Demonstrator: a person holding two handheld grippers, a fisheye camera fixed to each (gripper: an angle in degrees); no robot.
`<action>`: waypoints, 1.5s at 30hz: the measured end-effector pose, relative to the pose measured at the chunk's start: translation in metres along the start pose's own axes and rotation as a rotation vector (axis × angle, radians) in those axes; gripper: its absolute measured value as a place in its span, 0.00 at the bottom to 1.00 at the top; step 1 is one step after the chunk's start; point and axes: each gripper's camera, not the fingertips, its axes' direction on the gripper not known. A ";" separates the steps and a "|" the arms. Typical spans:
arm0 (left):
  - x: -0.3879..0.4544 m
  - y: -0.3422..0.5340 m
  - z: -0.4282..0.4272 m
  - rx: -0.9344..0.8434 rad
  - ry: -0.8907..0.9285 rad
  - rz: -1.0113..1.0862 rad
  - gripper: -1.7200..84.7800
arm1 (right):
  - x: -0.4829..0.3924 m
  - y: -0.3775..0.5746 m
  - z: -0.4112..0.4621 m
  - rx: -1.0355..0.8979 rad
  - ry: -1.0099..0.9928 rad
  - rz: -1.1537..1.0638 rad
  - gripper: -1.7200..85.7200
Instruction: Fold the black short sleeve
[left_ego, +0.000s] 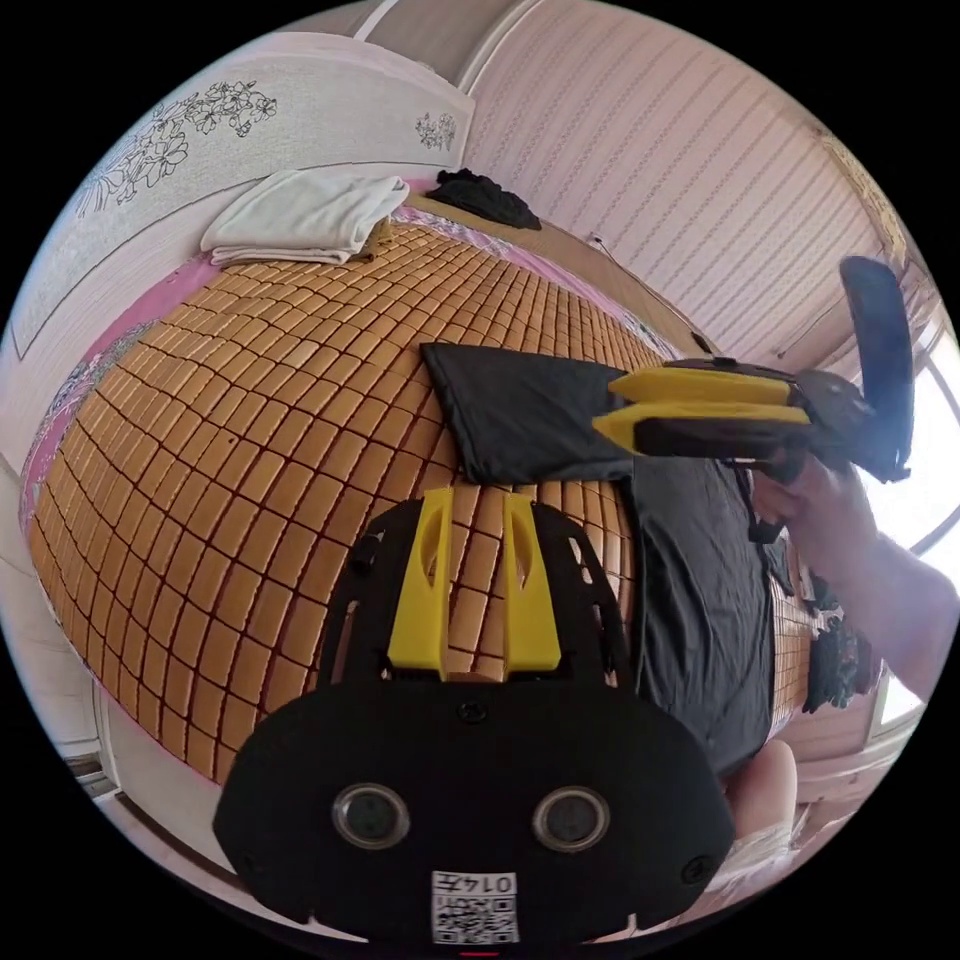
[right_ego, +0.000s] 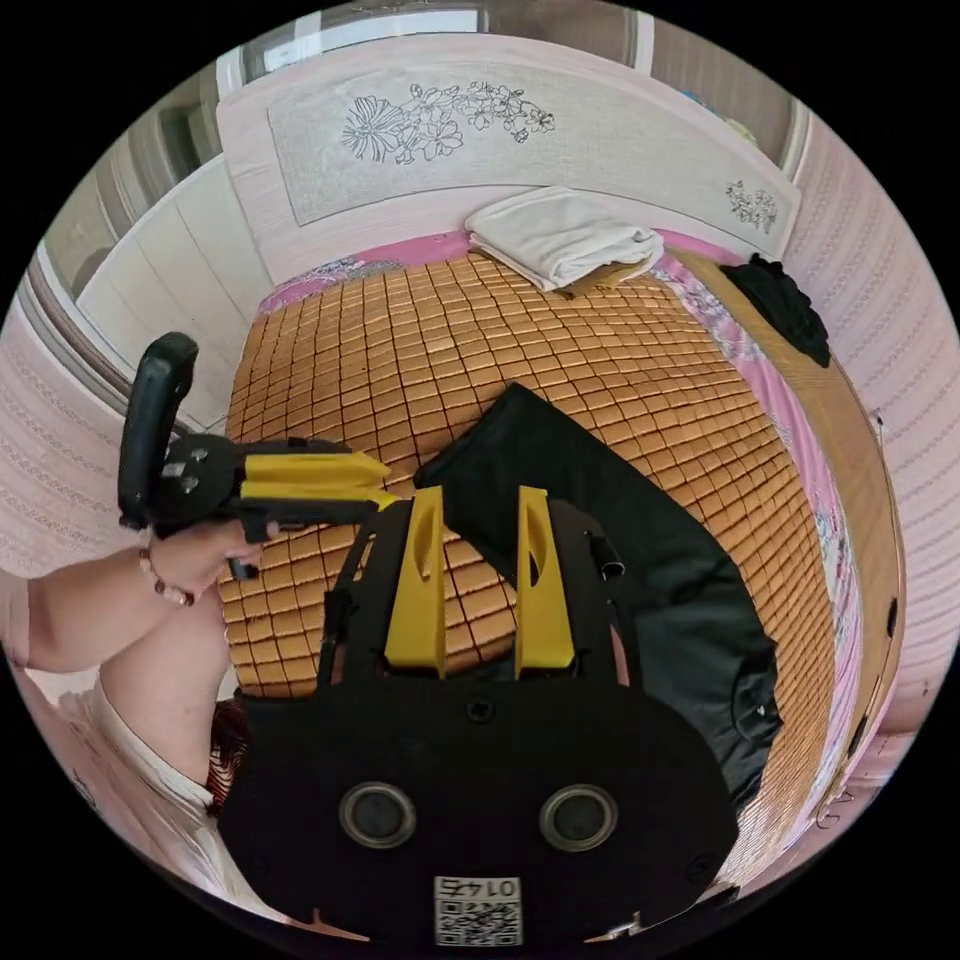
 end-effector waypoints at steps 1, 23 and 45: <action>-0.002 -0.001 0.001 0.011 0.011 -0.004 0.12 | 0.007 -0.018 0.014 -0.024 -0.025 0.042 0.13; 0.058 -0.036 0.011 0.089 0.212 0.165 0.01 | 0.134 0.063 -0.070 0.329 -0.158 0.367 0.03; 0.233 0.019 0.130 -0.201 0.339 0.478 0.08 | 0.178 0.332 -0.065 0.107 0.072 0.578 0.05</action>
